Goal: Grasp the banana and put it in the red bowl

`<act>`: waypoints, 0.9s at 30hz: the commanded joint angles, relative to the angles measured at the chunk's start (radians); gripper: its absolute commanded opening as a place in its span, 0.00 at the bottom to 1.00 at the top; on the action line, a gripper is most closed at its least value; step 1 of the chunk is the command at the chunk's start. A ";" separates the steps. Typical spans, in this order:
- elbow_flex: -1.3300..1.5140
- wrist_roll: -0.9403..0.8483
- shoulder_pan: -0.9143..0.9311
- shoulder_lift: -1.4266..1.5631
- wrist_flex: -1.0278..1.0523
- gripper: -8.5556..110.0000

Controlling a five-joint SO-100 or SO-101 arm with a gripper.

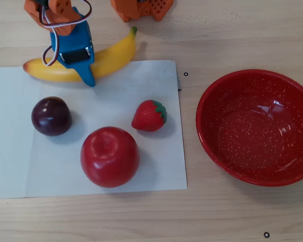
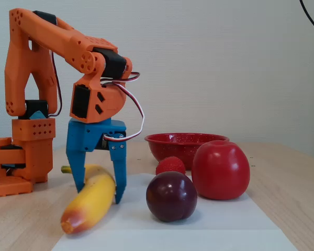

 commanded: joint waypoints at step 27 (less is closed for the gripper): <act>-0.804 -0.402 0.164 0.123 0.655 0.08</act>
